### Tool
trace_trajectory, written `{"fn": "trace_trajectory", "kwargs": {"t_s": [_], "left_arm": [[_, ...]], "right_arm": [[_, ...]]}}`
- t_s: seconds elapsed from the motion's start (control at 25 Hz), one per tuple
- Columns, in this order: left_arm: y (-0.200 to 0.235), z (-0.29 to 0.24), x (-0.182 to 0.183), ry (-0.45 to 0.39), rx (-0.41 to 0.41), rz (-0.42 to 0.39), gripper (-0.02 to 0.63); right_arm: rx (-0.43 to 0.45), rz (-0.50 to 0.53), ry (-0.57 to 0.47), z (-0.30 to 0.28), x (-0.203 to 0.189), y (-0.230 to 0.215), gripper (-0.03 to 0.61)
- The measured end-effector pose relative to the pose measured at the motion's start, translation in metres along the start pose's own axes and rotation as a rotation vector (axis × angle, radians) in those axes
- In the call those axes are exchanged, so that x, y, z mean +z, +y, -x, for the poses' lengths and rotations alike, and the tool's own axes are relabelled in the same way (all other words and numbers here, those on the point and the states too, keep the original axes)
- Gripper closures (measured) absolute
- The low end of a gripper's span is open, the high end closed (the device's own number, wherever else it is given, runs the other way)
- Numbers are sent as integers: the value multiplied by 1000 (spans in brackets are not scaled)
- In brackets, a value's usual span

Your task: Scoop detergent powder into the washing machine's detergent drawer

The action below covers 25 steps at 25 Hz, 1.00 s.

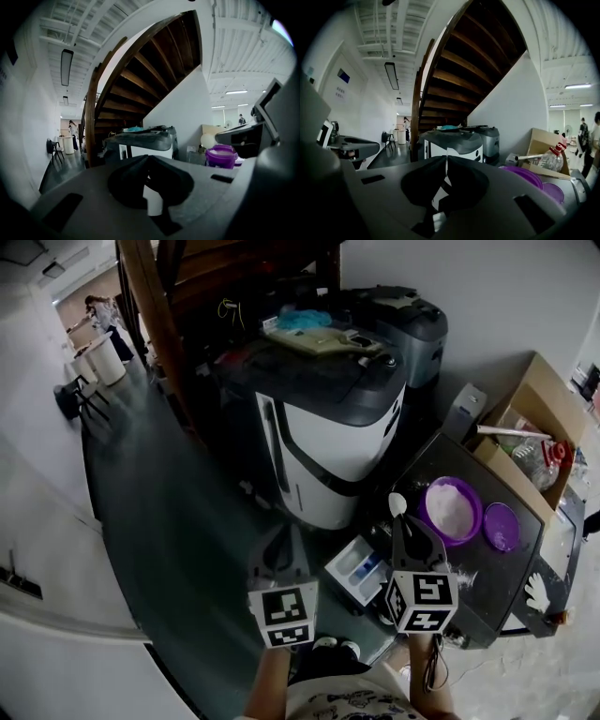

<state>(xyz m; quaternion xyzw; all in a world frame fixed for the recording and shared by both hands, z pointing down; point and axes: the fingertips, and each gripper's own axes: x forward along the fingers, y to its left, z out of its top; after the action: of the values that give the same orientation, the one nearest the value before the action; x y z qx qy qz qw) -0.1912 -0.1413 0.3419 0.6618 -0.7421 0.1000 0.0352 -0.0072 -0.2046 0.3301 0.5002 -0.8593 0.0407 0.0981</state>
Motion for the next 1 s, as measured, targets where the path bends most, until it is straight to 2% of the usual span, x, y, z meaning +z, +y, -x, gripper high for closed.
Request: {"fn": "trace_trajectory", "kwargs": {"t_s": [0.36, 1.0], "left_arm": [[-5, 18, 36, -74, 38, -18, 612], [-20, 43, 62, -135, 48, -48, 612]], "right_arm": [[24, -14, -105, 21, 34, -6, 557], [44, 9, -171, 47, 53, -9, 557]]}}
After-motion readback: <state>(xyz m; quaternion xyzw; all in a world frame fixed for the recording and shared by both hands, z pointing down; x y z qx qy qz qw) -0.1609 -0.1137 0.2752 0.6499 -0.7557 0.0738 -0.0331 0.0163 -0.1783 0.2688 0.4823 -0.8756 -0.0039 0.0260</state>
